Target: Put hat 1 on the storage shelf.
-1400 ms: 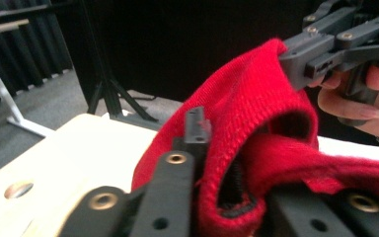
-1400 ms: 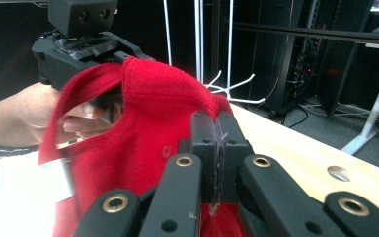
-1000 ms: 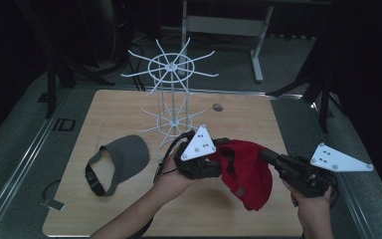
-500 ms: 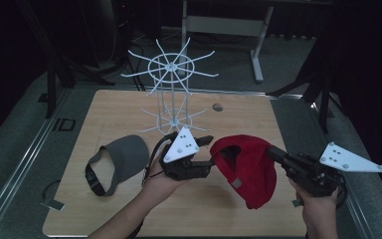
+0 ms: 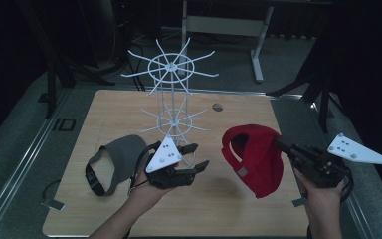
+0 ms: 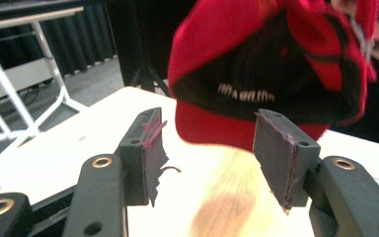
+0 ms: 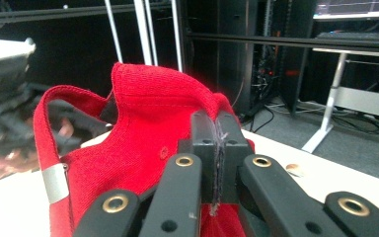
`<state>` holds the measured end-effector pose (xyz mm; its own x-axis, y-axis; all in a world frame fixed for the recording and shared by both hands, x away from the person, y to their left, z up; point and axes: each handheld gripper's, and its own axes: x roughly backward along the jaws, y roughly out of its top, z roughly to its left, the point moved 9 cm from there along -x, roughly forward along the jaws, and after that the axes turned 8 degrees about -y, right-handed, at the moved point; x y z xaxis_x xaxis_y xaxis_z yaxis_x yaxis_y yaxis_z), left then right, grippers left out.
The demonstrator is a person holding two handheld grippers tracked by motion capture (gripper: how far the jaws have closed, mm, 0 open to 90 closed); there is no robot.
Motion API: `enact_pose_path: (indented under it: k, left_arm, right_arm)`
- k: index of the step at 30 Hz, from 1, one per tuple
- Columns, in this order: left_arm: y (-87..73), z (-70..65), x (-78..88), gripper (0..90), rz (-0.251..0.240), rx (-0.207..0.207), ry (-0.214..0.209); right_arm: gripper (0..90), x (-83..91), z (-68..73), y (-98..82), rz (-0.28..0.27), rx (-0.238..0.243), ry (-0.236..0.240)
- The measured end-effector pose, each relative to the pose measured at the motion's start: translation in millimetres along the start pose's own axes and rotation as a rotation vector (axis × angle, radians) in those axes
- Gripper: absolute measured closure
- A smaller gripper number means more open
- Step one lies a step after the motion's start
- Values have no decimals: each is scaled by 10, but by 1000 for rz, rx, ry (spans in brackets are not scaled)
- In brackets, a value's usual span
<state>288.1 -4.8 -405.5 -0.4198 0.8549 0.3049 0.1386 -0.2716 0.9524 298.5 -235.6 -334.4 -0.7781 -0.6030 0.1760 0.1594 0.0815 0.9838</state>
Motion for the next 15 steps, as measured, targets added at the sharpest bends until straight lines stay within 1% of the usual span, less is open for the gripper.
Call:
enact_pose_path:
  k: [4, 5, 6, 7, 9, 12, 13, 15]
  left_arm:
    - [-158, 19, 22, 457, 11, 16, 0]
    - [-158, 19, 22, 457, 11, 16, 0]
    - [-233, 24, 36, 457, 11, 23, -9]
    - [-270, 31, 41, 457, 14, 24, -8]
    - [-350, 31, 42, 456, 17, 38, -18]
    - [-476, 37, 27, 394, 13, 65, -18]
    - [-527, 42, 20, 361, 21, 68, -16]
    - [-622, 57, 8, 272, 26, 67, 4]
  right_arm:
    - [890, -21, -30, 73, -16, -2, -5]
    - [890, -21, -30, 73, -16, -2, -5]
    - [890, -30, -38, 102, -22, -7, -4]
    - [890, -49, -49, 150, -27, -5, -11]
    - [890, -72, -66, 195, -29, -1, -22]
    - [890, -106, -99, 262, -36, -5, -30]
    - [890, -116, -111, 284, -39, -8, -33]
    - [890, -130, -127, 333, -50, -16, -30]
